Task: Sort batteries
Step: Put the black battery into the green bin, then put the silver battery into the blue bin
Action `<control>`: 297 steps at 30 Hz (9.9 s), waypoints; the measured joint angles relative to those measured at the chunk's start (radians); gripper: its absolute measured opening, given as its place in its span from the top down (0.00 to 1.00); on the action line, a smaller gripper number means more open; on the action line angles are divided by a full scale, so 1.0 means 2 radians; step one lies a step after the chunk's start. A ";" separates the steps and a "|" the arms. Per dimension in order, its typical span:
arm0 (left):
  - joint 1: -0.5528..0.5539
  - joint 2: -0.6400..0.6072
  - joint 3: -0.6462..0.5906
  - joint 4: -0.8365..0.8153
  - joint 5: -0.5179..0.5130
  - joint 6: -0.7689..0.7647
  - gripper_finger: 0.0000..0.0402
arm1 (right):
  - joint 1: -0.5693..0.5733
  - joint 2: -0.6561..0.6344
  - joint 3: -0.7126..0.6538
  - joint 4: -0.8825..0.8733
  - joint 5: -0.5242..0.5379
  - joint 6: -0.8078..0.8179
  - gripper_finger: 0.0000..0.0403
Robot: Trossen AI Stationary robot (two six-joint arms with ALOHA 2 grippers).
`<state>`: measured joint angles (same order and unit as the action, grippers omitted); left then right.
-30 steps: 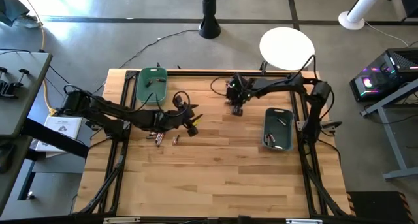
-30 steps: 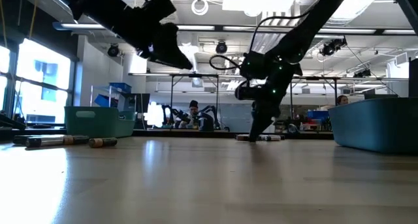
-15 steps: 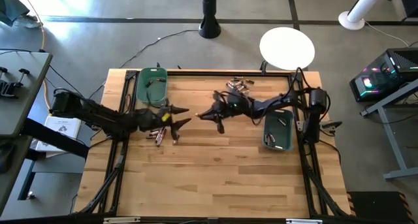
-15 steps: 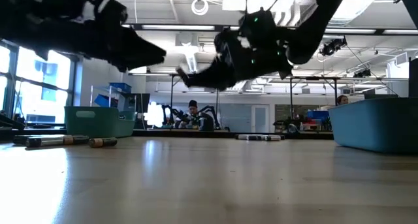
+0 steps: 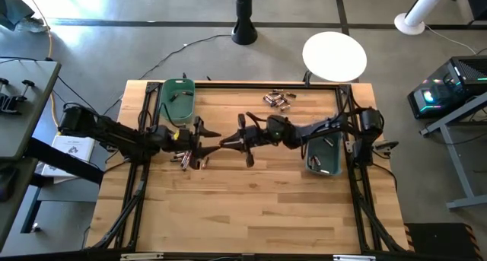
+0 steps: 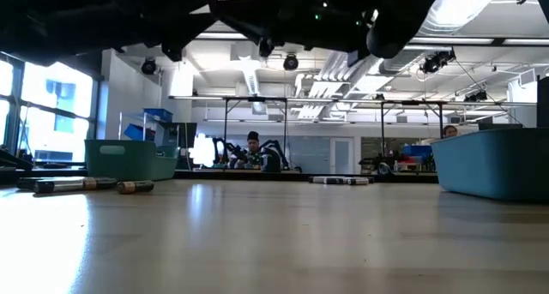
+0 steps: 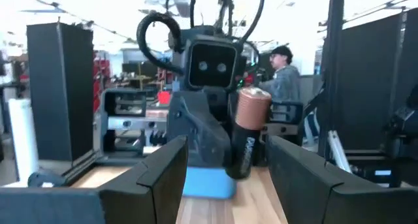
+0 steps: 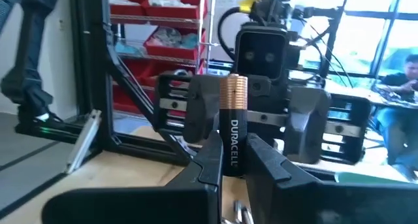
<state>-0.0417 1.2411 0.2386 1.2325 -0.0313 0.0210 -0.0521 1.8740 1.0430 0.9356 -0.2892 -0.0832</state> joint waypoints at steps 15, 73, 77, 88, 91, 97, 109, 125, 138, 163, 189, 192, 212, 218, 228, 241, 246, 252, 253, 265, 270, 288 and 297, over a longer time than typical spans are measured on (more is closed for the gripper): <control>-0.029 0.000 0.037 -0.011 -0.001 0.022 0.57 | 0.001 0.000 0.003 -0.010 -0.001 0.004 0.94; 0.432 0.031 0.372 -1.009 -0.080 -0.063 0.88 | 0.092 -0.018 0.002 -0.318 0.184 -0.038 0.58; 0.455 0.090 0.372 -1.011 -0.077 -0.048 0.88 | 0.090 -0.018 0.002 -0.312 0.184 -0.038 0.58; 0.491 0.204 0.372 -0.992 -0.052 -0.012 0.87 | 0.090 -0.019 0.002 -0.311 0.183 -0.037 0.58; 0.497 0.216 0.372 -0.991 -0.054 -0.012 0.87 | 0.090 -0.019 0.002 -0.311 0.183 -0.037 0.58; 0.503 0.229 0.372 -0.988 -0.056 -0.004 0.87 | 0.090 -0.019 0.002 -0.311 0.183 -0.037 0.58; 0.503 0.233 0.372 -0.970 -0.057 -0.004 0.72 | 0.090 -0.019 0.002 -0.312 0.183 -0.036 0.58; 0.469 0.173 0.490 -1.065 -0.038 -0.005 0.62 | 0.105 -0.143 0.002 -0.570 0.366 -0.007 0.58; 0.278 0.096 0.389 -0.741 -0.027 0.013 0.62 | 0.096 -0.238 -0.184 -0.414 0.404 0.077 0.58; 0.078 0.098 0.222 -0.450 -0.122 -0.093 0.62 | -0.272 -0.107 -0.045 -0.665 0.164 -0.211 0.57; 0.048 0.098 0.223 -0.435 -0.125 -0.114 0.62 | -0.309 -0.045 -0.043 -0.671 0.144 -0.338 0.82; 0.040 0.098 0.223 -0.434 -0.141 -0.114 0.62 | -0.298 -0.045 -0.043 -0.674 0.149 -0.341 0.90; 0.019 0.098 0.223 -0.448 -0.175 -0.101 0.62 | -0.197 -0.230 -0.087 -0.623 -0.028 -0.190 0.96; 0.017 0.098 0.223 -0.449 -0.179 -0.098 0.62 | -0.104 -0.408 -0.159 -0.597 0.044 -0.071 0.96; 0.017 0.098 0.223 -0.445 -0.179 -0.100 0.62 | 0.182 -0.543 -0.147 -0.827 0.447 0.345 0.96; 0.017 0.098 0.223 -0.430 -0.180 -0.101 0.62 | 0.151 -0.386 -0.174 -1.066 0.265 0.624 0.95; 0.017 0.098 0.223 -0.430 -0.181 -0.101 0.62 | 0.095 -0.385 -0.208 -0.983 0.222 0.551 0.95; 0.017 0.098 0.223 -0.432 -0.181 -0.101 0.62 | 0.025 -0.385 -0.250 -0.953 0.189 0.500 0.95; 0.017 0.098 0.223 -0.433 -0.181 -0.101 0.62 | 0.017 -0.385 -0.254 -0.948 0.186 0.493 0.95; 0.017 0.098 0.223 -0.434 -0.182 -0.102 0.62 | -0.031 -0.385 -0.292 -0.904 0.171 0.443 0.91; 0.017 0.098 0.223 -0.434 -0.182 -0.102 0.62 | -0.034 -0.385 -0.294 -0.902 0.192 0.432 0.80; 0.013 0.098 0.223 -0.434 -0.182 -0.106 0.62 | -0.034 -0.385 -0.101 -1.052 0.198 0.335 0.53; -0.001 0.098 0.223 -0.434 -0.182 -0.105 0.62 | -0.054 -0.378 -0.032 -0.802 0.219 0.126 0.53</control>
<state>-0.0435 1.4365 0.6846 0.3638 -0.3958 -0.1890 -0.1604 1.1187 0.9792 -0.6684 0.1483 0.1687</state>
